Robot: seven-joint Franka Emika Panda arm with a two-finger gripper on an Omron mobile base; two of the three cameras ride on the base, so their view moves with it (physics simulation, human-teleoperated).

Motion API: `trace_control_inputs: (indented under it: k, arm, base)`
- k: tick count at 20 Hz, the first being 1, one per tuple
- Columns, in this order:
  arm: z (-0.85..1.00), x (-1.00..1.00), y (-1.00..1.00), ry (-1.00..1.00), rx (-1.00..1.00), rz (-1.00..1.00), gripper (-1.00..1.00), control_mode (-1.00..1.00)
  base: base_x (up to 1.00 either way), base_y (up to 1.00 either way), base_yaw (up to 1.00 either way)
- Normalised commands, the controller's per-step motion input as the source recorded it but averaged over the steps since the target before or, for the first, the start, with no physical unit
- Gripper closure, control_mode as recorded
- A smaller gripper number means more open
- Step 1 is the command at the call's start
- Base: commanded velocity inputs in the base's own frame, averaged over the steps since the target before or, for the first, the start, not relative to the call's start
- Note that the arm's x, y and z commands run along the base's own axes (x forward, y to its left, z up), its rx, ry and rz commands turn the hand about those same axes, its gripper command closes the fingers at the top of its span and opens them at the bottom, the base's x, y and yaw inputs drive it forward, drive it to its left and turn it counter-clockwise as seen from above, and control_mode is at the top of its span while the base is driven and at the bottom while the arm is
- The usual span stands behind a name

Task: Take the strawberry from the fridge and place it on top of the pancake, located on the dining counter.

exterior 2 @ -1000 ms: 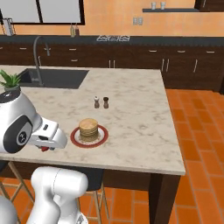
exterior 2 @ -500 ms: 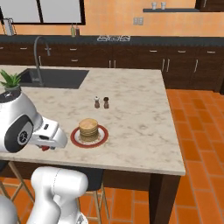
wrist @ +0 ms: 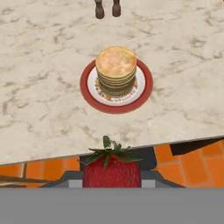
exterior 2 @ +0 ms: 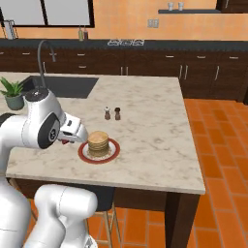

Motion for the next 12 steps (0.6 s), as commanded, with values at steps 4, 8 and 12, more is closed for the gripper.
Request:
trace_control_inputs:
  k: [4, 8, 12]
  arm:
    - [0.03, 1.0, 0.0, 0.0, 0.04, 0.0, 1.0, -1.0]
    - [-0.39, 1.0, -0.02, 0.0, 0.0, 0.0, 1.0, -1.0]
    - [-0.5, 1.0, -0.11, 0.07, 0.0, 0.0, 1.0, -1.0]
  base:
    - [0.0, 0.0, 0.0]
    - [0.0, 0.0, 0.0]
    - [0.0, 0.0, 0.0]
